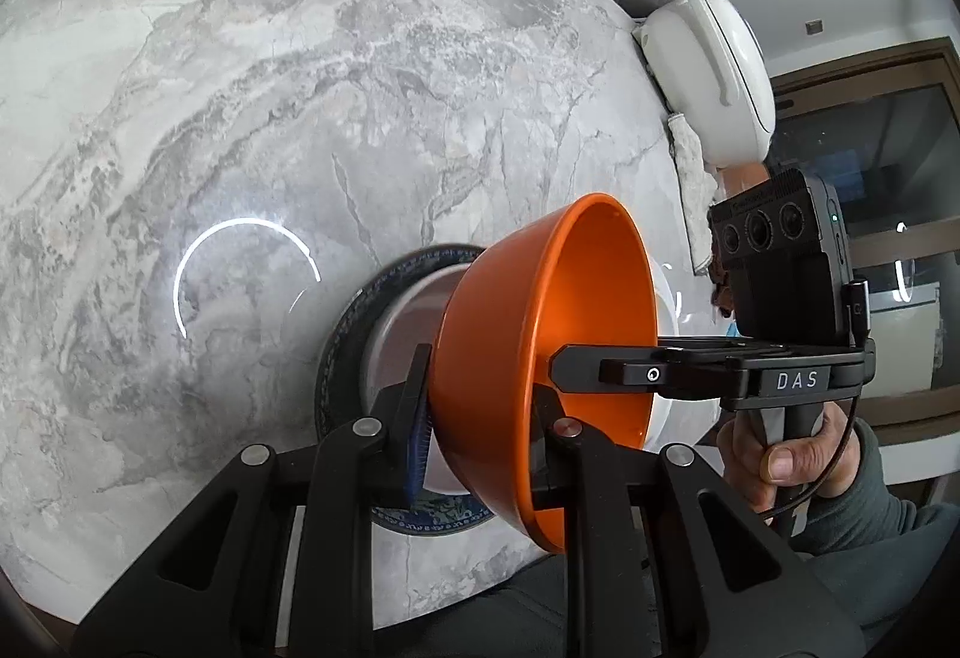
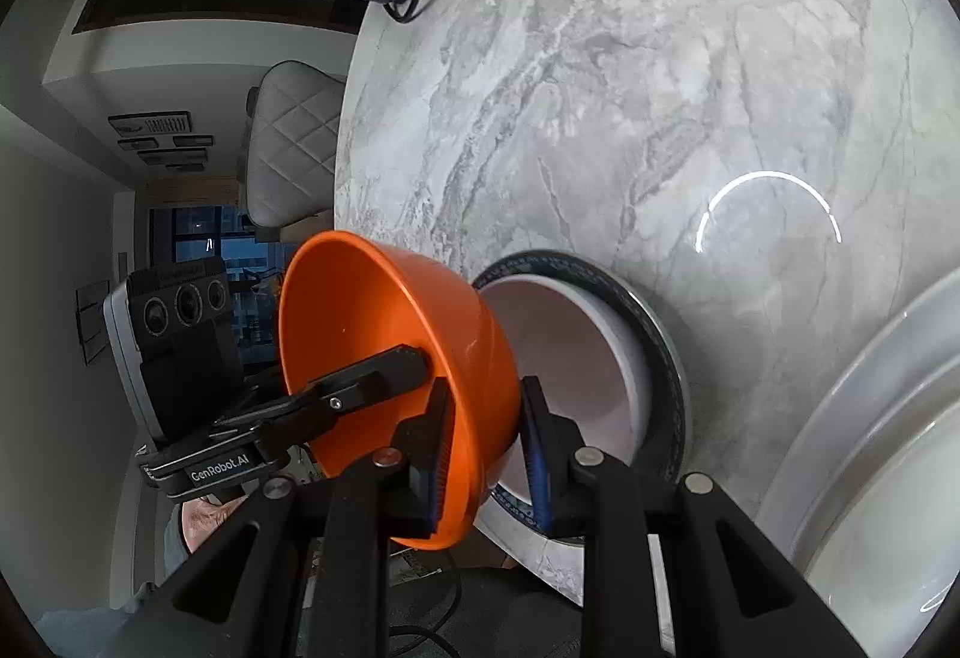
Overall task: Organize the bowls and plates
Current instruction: 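Lift the orange bowl with both grippers and lower it into the white bowl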
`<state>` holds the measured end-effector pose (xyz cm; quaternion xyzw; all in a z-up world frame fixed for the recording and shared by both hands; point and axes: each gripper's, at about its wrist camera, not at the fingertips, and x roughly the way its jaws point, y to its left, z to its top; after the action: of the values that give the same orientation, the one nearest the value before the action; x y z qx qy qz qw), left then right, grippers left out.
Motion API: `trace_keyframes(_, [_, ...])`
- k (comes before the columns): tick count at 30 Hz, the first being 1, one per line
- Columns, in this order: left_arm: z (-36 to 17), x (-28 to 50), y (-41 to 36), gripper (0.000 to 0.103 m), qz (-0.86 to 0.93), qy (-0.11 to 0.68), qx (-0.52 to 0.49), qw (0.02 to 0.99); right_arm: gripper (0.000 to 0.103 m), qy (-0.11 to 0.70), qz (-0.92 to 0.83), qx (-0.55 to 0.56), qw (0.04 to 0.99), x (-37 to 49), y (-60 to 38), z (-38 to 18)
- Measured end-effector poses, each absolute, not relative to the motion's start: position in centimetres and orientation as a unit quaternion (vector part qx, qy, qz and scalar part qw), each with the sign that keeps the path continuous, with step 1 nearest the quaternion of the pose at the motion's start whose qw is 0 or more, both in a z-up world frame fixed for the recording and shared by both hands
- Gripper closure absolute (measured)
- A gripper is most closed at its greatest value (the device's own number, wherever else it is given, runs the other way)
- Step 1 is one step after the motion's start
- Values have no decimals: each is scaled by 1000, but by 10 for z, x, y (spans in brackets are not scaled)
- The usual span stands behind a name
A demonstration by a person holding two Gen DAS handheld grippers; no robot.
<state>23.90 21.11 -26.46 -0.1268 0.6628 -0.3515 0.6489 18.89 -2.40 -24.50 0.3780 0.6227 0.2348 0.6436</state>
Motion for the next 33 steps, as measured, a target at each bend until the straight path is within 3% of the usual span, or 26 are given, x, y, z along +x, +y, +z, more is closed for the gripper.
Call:
trace_keyframes(22, [-297,221,198,80,-333,675,-124,647,81,643,196,298,678,172,-21,-252])
trace_keyframes(33, [-303,224,199,79,-333,678,-142,640,80,639,192,315,675,172,-30,-248])
